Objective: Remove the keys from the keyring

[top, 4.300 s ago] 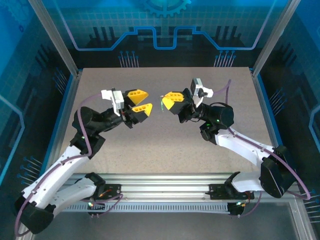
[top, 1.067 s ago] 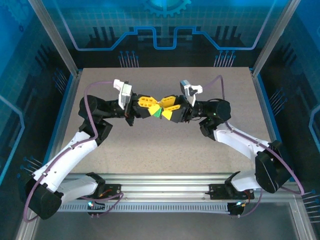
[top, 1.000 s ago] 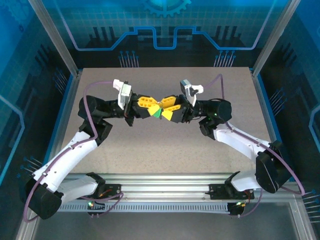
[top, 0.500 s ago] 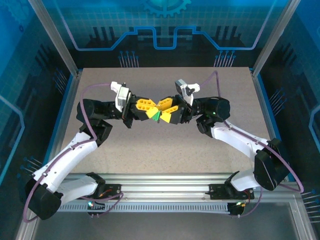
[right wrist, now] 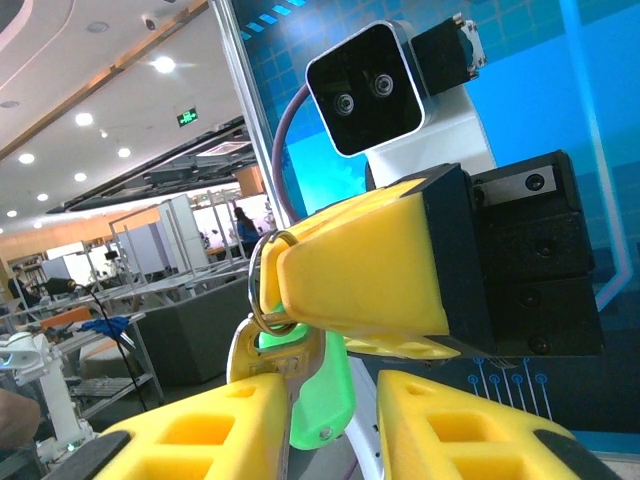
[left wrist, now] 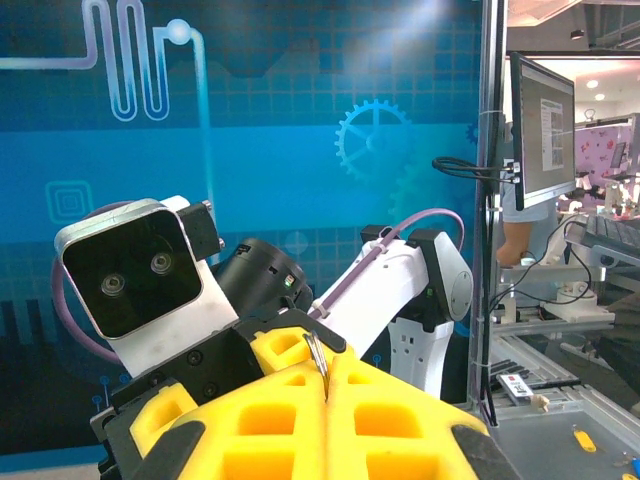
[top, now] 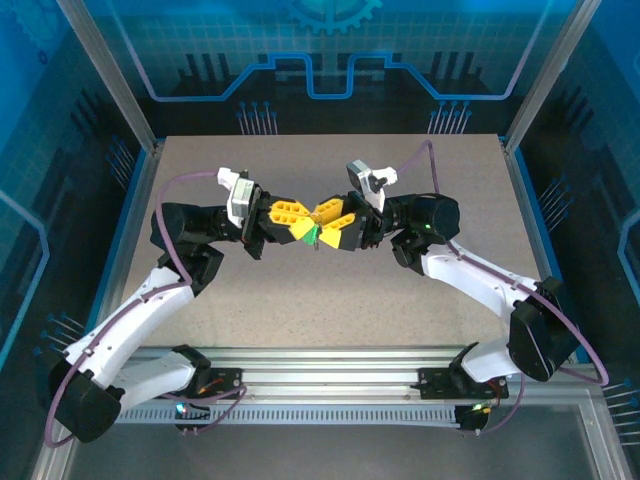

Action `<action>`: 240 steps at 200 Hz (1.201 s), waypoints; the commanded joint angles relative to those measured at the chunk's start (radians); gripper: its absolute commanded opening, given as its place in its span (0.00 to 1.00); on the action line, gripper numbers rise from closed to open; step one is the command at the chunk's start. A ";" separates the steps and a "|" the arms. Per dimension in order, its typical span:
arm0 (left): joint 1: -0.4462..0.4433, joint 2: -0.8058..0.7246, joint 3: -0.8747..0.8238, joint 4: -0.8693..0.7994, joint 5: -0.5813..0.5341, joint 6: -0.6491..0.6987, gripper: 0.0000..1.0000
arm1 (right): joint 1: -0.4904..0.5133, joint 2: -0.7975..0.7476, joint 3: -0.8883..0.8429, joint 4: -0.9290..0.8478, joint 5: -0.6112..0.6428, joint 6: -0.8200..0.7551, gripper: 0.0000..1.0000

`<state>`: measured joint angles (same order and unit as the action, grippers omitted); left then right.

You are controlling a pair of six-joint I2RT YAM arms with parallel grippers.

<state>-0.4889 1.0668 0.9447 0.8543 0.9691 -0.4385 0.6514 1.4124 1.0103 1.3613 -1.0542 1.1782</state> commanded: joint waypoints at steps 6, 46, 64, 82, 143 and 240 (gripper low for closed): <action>0.016 0.018 -0.021 -0.008 -0.053 0.032 0.00 | 0.013 -0.050 0.035 0.062 -0.025 0.016 0.33; 0.038 0.019 -0.029 0.034 -0.069 0.010 0.00 | 0.005 -0.050 0.035 0.062 -0.028 0.027 0.30; 0.051 0.024 -0.030 0.050 -0.076 0.002 0.00 | 0.002 -0.046 0.041 0.062 -0.027 0.033 0.30; 0.079 0.026 -0.041 0.086 -0.088 -0.024 0.00 | -0.001 -0.048 0.040 0.062 -0.026 0.034 0.30; 0.084 0.045 -0.028 0.144 -0.068 -0.089 0.00 | -0.021 -0.108 0.005 -0.188 0.048 -0.164 0.32; 0.084 0.048 -0.006 0.133 0.000 -0.113 0.00 | -0.077 -0.212 -0.020 -0.458 0.071 -0.354 0.40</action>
<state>-0.4103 1.1164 0.9184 0.9421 0.9226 -0.5159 0.6041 1.2331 0.9966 0.9295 -0.9955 0.8673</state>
